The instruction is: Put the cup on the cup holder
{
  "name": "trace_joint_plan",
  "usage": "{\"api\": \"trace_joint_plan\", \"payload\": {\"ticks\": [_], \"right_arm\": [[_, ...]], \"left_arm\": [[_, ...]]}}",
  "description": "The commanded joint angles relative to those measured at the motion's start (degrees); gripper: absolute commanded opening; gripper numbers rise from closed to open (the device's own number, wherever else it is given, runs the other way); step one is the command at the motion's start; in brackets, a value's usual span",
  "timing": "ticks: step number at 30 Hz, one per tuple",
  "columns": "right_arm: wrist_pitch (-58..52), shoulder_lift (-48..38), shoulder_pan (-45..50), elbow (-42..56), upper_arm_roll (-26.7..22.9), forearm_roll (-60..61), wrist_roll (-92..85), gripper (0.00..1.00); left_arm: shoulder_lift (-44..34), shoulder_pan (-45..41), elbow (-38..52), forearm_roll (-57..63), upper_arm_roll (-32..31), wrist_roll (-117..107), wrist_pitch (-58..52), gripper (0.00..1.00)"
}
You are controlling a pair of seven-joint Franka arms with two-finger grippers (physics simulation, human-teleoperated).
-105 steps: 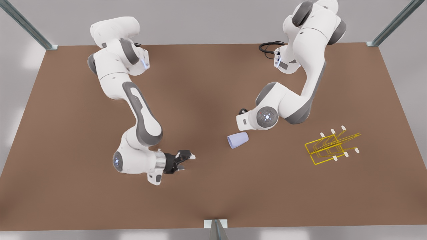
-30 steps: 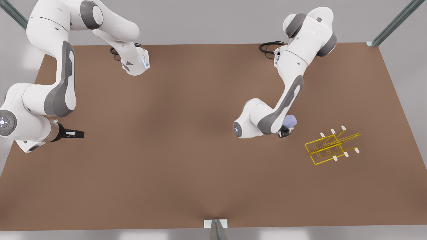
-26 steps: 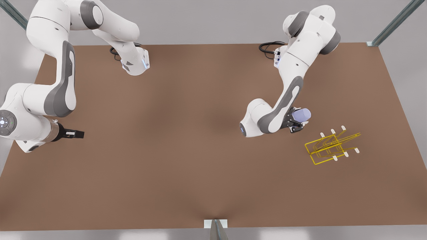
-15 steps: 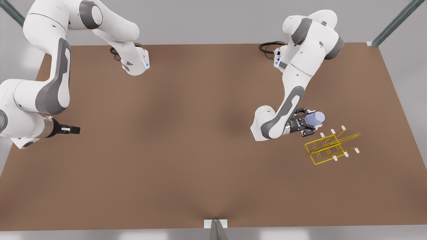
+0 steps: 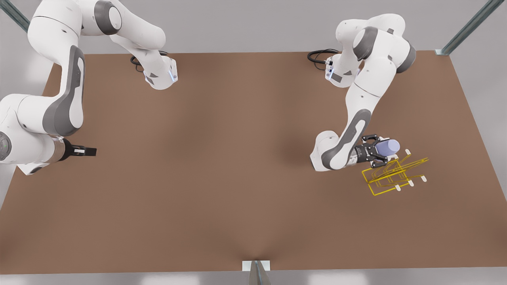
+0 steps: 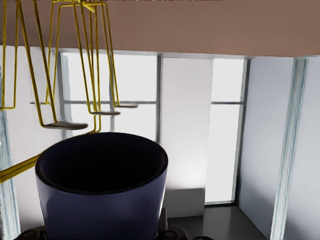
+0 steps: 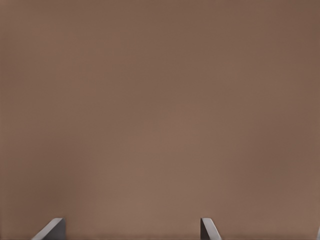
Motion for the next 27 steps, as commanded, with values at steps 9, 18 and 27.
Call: {"api": "trace_joint_plan", "payload": {"ticks": [9,18,27], "right_arm": [[-0.34,-0.06,-0.02,0.02,0.01,0.06,0.06,1.00],[-0.34,-0.06,0.07,0.02,0.01,-0.03,0.15,1.00],[-0.34,-0.06,0.07,0.46,0.01,-0.03,0.06,1.00]], "left_arm": [[0.92,0.90,1.20,2.99,-0.07,0.47,3.10,0.78],[0.92,0.90,1.81,3.08,-0.07,0.47,3.54,1.00],[-0.66,-1.91,21.71,-6.19,-8.14,4.95,-2.35,1.00]]}}
